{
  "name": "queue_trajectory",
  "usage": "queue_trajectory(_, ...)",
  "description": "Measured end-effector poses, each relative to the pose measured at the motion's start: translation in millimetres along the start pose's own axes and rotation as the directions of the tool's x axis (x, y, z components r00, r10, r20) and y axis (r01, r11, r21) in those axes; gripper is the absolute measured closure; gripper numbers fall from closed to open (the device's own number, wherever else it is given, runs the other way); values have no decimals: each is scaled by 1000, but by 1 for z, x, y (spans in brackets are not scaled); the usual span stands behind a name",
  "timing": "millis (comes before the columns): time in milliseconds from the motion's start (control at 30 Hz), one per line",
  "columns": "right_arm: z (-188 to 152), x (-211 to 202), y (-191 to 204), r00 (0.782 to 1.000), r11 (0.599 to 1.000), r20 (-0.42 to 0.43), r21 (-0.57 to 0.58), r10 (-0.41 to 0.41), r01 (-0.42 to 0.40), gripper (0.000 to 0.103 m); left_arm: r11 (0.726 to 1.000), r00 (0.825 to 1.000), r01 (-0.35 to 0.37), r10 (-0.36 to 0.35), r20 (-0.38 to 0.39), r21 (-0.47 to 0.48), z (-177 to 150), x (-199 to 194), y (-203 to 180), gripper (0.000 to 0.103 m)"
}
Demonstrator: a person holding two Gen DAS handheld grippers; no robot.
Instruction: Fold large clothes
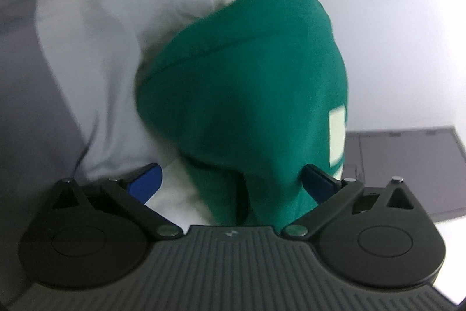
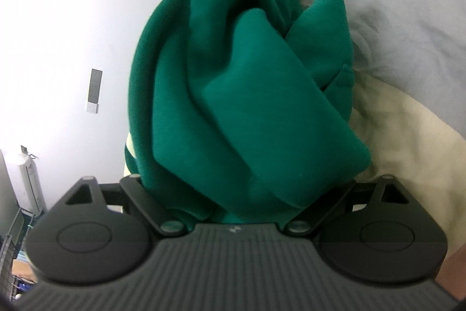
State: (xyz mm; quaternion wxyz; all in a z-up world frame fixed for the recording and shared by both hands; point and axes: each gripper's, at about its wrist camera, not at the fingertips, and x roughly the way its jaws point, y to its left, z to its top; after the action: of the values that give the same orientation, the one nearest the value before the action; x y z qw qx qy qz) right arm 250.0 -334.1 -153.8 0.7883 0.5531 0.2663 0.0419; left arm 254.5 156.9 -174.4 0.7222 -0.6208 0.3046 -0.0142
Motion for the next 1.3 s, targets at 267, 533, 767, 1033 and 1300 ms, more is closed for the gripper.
queue_trajectory(267, 2, -1, 1, 1000, 1000, 0, 14, 26, -26, 10, 977, 978, 197, -189, 90, -83, 24, 24, 4, 1)
queue_trajectory(533, 11, 4, 8, 997, 997, -9, 17, 77, -77, 1, 994, 988, 102, -106, 113, 42, 28, 27, -5, 18)
queue_trajectory(767, 22, 42, 15, 1000, 1000, -3, -5, -14, 14, 0, 983, 990, 31, -55, 132, 184, 20, 28, -14, 53)
queue_trajectory(1033, 43, 47, 46, 997, 980, -64, -197, -37, 24, 44, 954, 990, 52, -89, 112, 295, 17, 26, -25, 61)
queue_trajectory(1300, 62, 20, 83, 994, 902, -108, -430, -19, -30, 69, 939, 991, 82, -111, 69, 333, 9, 25, -44, 64)
